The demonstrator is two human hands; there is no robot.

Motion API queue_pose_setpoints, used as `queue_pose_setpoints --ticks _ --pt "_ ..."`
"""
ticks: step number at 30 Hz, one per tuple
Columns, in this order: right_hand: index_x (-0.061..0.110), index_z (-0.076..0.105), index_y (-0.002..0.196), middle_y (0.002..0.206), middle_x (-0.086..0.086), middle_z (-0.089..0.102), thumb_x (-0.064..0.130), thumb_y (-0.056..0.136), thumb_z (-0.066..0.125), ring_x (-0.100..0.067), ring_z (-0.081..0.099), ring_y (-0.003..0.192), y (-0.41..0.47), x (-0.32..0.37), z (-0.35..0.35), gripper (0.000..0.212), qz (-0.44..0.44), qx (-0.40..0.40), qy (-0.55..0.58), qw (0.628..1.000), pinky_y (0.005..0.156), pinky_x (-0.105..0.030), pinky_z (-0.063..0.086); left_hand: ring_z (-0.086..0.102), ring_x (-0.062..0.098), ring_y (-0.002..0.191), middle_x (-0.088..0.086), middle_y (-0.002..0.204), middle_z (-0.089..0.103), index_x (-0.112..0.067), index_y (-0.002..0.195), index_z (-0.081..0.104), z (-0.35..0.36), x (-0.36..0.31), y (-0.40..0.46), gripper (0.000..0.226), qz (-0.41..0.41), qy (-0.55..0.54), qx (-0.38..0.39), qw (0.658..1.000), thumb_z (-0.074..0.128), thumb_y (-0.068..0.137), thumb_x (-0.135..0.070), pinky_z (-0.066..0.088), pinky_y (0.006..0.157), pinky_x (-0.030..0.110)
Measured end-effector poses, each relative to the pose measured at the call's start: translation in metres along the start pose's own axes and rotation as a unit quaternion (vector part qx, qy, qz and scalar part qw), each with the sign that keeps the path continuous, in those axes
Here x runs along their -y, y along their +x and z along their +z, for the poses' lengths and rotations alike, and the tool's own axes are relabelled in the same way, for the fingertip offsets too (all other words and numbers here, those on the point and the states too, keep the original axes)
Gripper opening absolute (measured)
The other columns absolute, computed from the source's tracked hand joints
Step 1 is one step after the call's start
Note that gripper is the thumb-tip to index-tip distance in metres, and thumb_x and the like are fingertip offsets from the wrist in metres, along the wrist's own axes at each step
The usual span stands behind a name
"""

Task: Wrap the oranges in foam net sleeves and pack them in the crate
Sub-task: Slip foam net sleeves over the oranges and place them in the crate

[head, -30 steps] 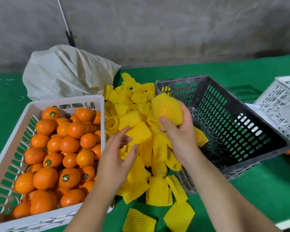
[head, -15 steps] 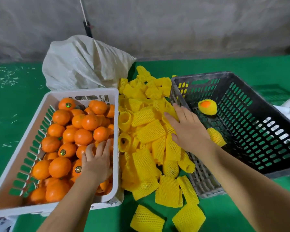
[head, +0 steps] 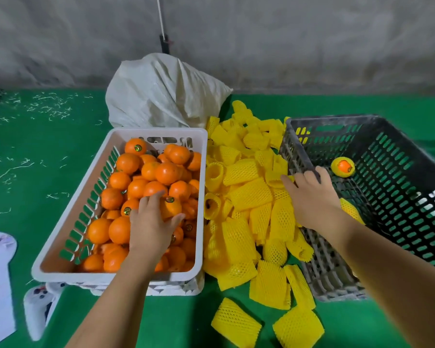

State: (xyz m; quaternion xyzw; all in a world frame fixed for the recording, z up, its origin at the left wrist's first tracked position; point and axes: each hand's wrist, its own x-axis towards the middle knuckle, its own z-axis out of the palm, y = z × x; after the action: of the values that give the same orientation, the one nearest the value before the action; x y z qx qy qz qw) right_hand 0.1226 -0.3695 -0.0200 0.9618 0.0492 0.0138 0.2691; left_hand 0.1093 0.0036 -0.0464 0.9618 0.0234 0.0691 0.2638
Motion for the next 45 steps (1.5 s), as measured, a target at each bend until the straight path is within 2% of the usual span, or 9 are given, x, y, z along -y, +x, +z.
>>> queue_pose_setpoints --ticks 5,7,10,13,17,24,30,41,45 --pt "0.024 0.041 0.146 0.120 0.002 0.065 0.019 0.095 0.056 -0.028 0.048 0.126 0.004 0.003 -0.014 0.053 -0.003 0.044 0.003 0.999 0.121 -0.052 0.009 0.049 -0.012 0.126 -0.026 0.139 0.049 -0.039 0.150 0.046 -0.013 -0.035 -0.037 0.064 0.075 -0.317 -0.001 0.945 0.070 0.093 -0.053 0.048 0.094 0.012" --pt "0.029 0.063 0.120 0.106 0.004 0.065 0.020 0.095 0.056 -0.024 0.057 0.109 0.001 0.008 -0.023 0.028 0.064 -0.031 0.103 0.992 0.107 -0.048 0.029 0.055 -0.004 0.128 -0.025 0.142 0.051 -0.045 0.150 0.044 -0.009 -0.051 -0.049 0.062 0.062 -0.404 0.036 0.912 0.071 0.095 -0.054 0.054 0.098 0.021" --pt "0.024 0.073 0.104 0.098 0.000 0.058 0.021 0.093 0.059 -0.028 0.057 0.089 -0.015 0.025 -0.037 0.018 0.146 -0.220 0.417 0.870 0.079 -0.040 0.040 0.071 0.024 0.108 -0.022 0.122 0.069 -0.047 0.150 0.049 0.001 -0.071 -0.059 0.068 0.008 -0.522 0.108 0.846 0.078 0.089 -0.056 0.061 0.092 0.054" --pt "0.022 0.070 0.109 0.096 0.004 0.053 0.020 0.095 0.065 -0.017 0.058 0.079 -0.030 0.063 -0.070 0.014 0.123 -0.233 0.621 0.738 0.069 -0.034 0.048 0.074 0.031 0.109 -0.008 0.123 0.073 -0.045 0.140 0.062 0.009 -0.081 -0.063 0.071 -0.034 -0.604 0.169 0.778 0.088 0.076 -0.060 0.064 0.084 0.044" --pt "0.020 0.070 0.110 0.098 -0.002 0.061 0.012 0.092 0.074 -0.013 0.063 0.084 -0.041 0.102 -0.096 0.020 0.131 -0.172 0.702 0.679 0.076 -0.028 0.055 0.073 0.030 0.095 0.011 0.122 0.070 -0.024 0.135 0.071 0.022 -0.080 -0.070 0.074 -0.059 -0.662 0.244 0.706 0.093 0.071 -0.055 0.061 0.081 0.037" --pt "0.014 0.072 0.107 0.103 -0.001 0.067 0.017 0.094 0.072 -0.016 0.066 0.091 -0.049 0.094 -0.097 0.013 0.129 -0.059 0.689 0.711 0.081 -0.031 0.053 0.073 0.030 0.097 0.007 0.127 0.071 -0.026 0.139 0.068 0.026 -0.069 -0.070 0.070 -0.023 -0.617 0.315 0.721 0.089 0.079 -0.054 0.061 0.084 0.036" --pt "0.014 0.074 0.107 0.054 0.018 0.059 0.010 0.096 0.069 0.006 0.051 0.046 -0.061 0.076 -0.111 0.012 0.105 -0.064 0.733 0.670 0.047 -0.010 0.035 0.073 0.025 0.101 0.012 0.126 0.067 -0.033 0.124 0.072 0.028 -0.079 -0.065 0.067 -0.066 -0.658 0.213 0.719 0.097 0.066 -0.054 0.061 0.086 0.039" --pt "0.020 0.064 0.132 0.120 0.005 0.055 0.009 0.095 0.066 -0.008 0.058 0.107 -0.080 0.113 -0.112 0.038 0.019 -0.139 0.692 0.708 0.091 -0.028 0.054 0.066 0.029 0.123 0.013 0.132 0.067 -0.024 0.149 0.045 0.030 -0.066 -0.062 0.074 -0.048 -0.700 0.243 0.670 0.074 0.081 -0.018 0.057 0.099 0.041" --pt "0.016 0.073 0.120 0.114 0.002 0.062 0.008 0.097 0.063 -0.012 0.061 0.099 -0.077 0.106 -0.108 0.026 0.052 -0.154 0.666 0.728 0.083 -0.030 0.053 0.064 0.026 0.130 0.004 0.135 0.068 -0.034 0.151 0.044 0.034 -0.066 -0.062 0.076 -0.030 -0.671 0.249 0.698 0.075 0.083 -0.018 0.053 0.108 0.042"
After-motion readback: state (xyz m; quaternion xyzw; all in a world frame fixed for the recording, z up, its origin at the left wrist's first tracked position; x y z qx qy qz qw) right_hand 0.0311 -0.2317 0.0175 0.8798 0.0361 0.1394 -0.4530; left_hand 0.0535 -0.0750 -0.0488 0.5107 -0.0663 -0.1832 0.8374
